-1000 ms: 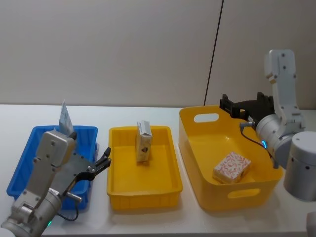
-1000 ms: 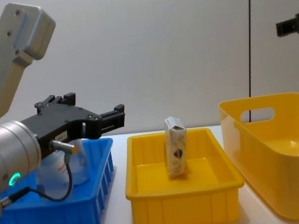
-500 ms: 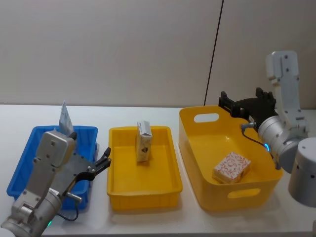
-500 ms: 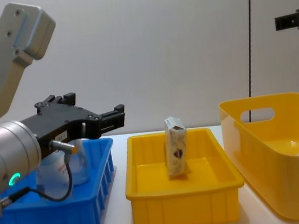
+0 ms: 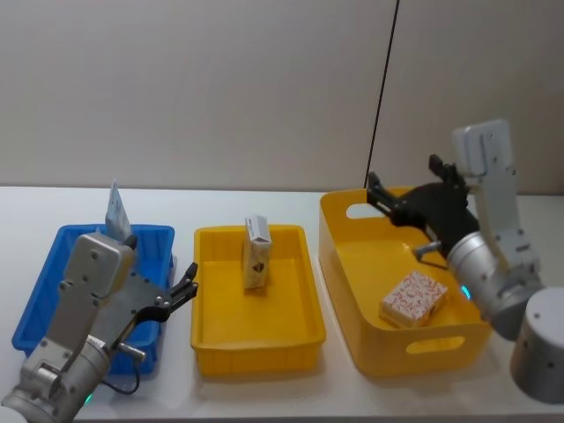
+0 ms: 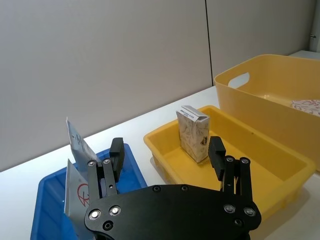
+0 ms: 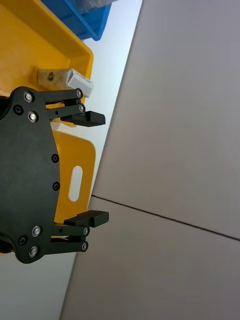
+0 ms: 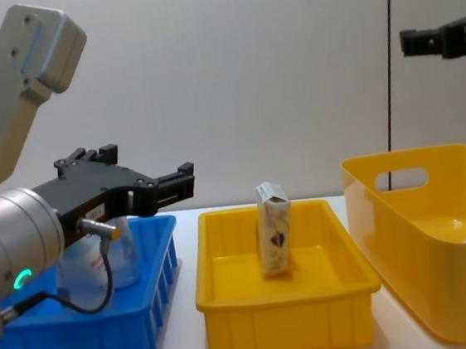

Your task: Bimanual collaborative sorting of washing and personal care products

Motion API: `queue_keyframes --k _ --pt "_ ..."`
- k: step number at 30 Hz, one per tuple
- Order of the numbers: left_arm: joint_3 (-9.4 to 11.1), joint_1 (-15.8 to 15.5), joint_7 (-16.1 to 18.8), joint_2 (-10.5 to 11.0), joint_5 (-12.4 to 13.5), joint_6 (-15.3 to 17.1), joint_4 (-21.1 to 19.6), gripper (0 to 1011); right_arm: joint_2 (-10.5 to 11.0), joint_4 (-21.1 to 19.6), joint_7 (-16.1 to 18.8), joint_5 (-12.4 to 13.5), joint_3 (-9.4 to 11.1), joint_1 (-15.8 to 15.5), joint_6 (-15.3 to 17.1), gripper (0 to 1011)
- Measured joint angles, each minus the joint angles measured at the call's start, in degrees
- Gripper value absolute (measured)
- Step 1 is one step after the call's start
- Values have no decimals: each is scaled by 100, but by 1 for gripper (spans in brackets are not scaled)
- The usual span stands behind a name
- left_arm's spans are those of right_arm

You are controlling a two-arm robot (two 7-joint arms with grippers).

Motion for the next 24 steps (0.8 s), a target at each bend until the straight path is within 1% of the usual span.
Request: queue_keyframes --k 3,8,16,24 --pt "-10 -9 2 -9 6 14 8 1001 55 71 105 -53 -67 -123 -353 1004" --pt "-38 -49 35 -41 20 91 38 1001 98 151 207 -94 -120 -234 -677 1004" --pt "-126 -213 142 -174 46 296 186 1001 144 274 378 -129 -170 -370 -1058 1004" --pt "-230 -398 296 -349 66 526 353 1001 159 371 519 -130 -178 -431 -1297 1004"
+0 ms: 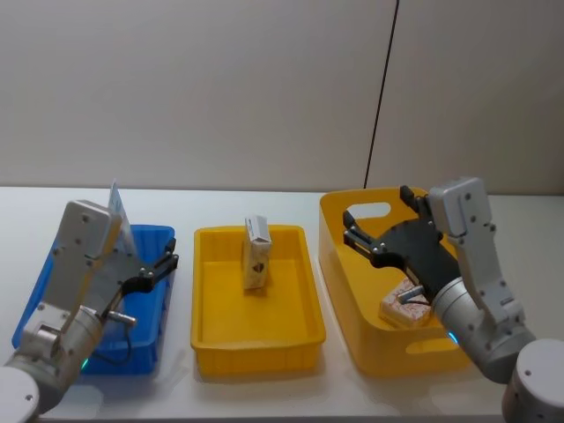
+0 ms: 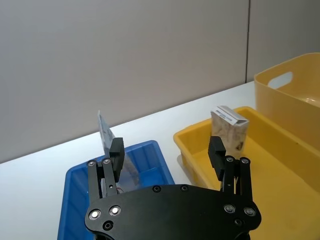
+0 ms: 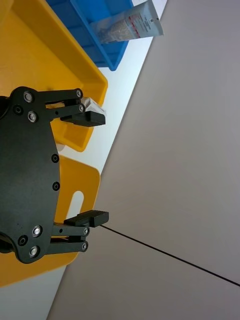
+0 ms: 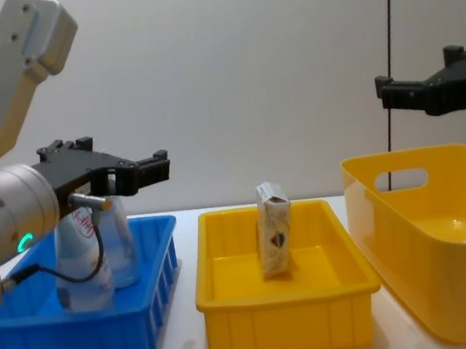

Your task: Bimanual collaborative sorting of washing and personal care products

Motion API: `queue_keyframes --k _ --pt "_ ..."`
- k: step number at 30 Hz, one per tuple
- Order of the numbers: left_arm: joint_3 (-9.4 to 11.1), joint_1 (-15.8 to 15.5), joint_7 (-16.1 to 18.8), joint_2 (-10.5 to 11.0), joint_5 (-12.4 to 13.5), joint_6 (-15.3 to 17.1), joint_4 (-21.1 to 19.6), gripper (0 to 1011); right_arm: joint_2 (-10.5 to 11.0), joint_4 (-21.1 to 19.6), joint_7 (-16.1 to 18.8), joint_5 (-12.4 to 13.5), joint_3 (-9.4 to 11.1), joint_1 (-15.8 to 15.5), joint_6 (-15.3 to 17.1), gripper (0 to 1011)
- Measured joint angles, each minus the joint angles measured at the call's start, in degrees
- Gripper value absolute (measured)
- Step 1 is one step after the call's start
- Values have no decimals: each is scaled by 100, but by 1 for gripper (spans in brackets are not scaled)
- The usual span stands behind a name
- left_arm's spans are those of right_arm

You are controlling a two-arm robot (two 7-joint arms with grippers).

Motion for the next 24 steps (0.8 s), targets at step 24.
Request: queue_keyframes --k 24 --pt "-512 -50 334 -434 -342 862 127 1001 -29 122 226 4 44 -56 -263 1004"
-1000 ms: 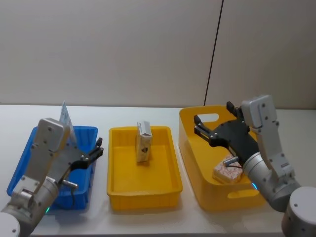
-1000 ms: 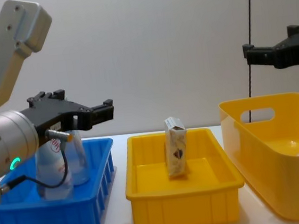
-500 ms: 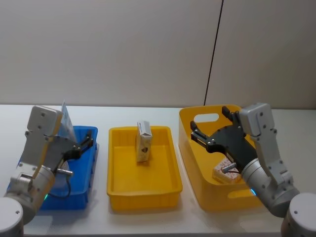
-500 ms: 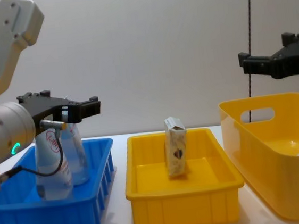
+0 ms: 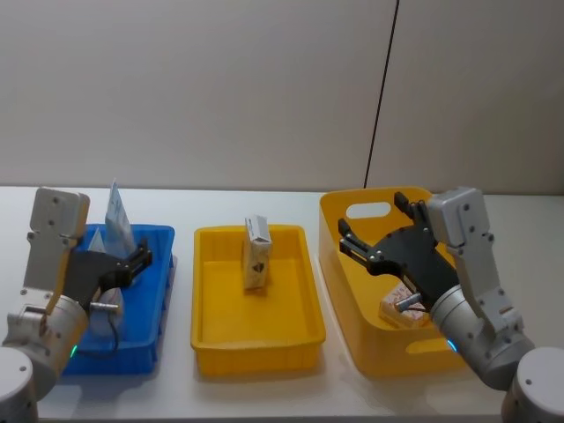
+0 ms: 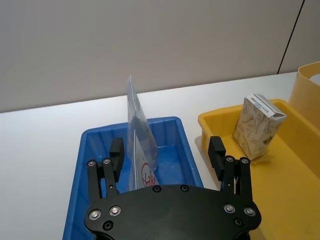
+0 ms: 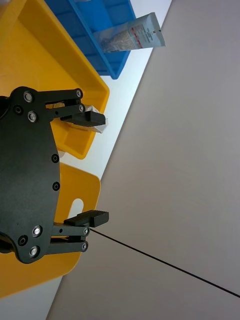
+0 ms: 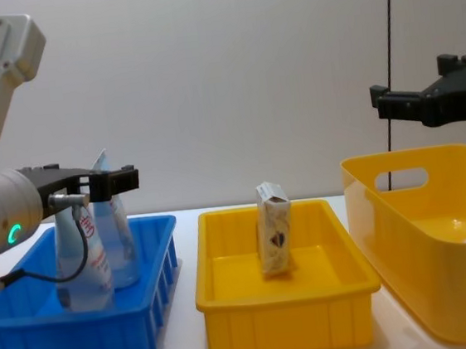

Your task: Bimanual collaborative sorting of washing and personal care products

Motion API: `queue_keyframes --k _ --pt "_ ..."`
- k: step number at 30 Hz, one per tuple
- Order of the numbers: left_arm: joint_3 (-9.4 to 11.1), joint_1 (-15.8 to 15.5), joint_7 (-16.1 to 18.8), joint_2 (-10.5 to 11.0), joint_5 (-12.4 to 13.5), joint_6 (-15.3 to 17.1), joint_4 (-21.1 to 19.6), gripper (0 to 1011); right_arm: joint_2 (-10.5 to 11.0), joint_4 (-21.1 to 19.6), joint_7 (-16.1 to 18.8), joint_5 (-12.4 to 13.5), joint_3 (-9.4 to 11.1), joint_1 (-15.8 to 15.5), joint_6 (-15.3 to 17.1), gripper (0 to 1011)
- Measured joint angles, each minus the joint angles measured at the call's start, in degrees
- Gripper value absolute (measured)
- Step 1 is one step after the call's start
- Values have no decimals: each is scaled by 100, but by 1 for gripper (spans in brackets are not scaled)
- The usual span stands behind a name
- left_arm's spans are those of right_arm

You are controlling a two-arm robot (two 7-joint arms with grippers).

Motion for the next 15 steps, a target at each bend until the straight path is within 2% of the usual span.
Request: queue_keyframes --k 7,15 --pt "-144 102 -35 -88 -183 137 -78 1001 -3 2 22 -8 8 -2 -11 1004" --pt "-258 176 -39 -150 -248 237 -114 1001 -6 -1 44 -14 10 4 -20 1004"
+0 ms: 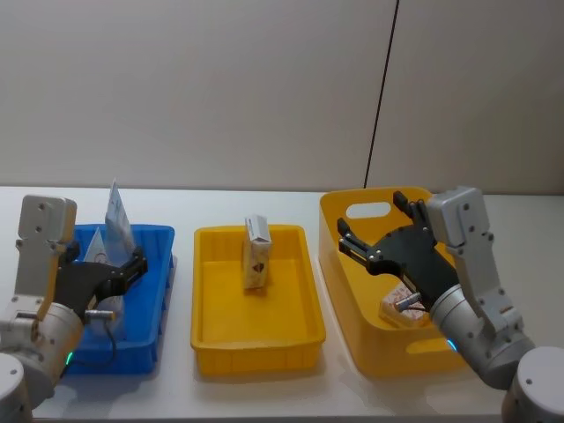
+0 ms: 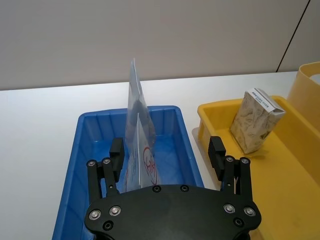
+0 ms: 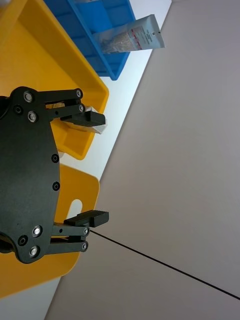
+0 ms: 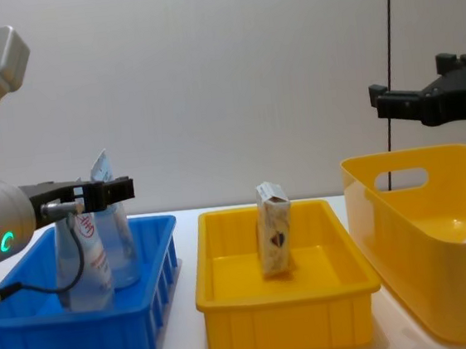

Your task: Bimanual collaborative sorting of washing and personal care products

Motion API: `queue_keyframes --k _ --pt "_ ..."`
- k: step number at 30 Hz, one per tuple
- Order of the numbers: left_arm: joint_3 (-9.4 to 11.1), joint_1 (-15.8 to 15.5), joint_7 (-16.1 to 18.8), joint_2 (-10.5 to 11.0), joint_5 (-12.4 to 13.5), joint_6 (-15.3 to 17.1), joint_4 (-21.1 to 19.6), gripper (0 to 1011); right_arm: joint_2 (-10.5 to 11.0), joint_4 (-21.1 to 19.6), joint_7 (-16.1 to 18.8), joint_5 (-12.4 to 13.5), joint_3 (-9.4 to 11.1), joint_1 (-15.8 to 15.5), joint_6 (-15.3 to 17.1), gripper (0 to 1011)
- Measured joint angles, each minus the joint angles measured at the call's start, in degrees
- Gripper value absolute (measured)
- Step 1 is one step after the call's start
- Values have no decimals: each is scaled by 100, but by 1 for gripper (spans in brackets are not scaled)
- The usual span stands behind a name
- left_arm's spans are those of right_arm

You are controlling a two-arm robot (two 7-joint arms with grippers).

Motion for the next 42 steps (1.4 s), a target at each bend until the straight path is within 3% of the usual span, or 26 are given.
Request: queue_keyframes --k 17,23,30,34,36,42 --pt "-89 -117 15 -120 37 14 366 1001 0 -57 8 6 6 3 15 1004" --pt "-107 -216 15 -198 82 -33 623 870 -4 -71 6 14 14 0 23 1004" --pt "-139 -291 53 -256 139 -89 859 630 -8 -87 6 41 18 3 24 1004" --pt "-158 -316 82 -278 174 -114 959 556 -8 -96 6 49 16 4 24 1004" --pt "-167 -326 101 -287 200 -135 1002 445 -8 -104 6 54 13 6 23 1004" --pt "-195 -336 137 -313 260 -209 1087 331 -10 -115 12 70 3 12 16 1004"
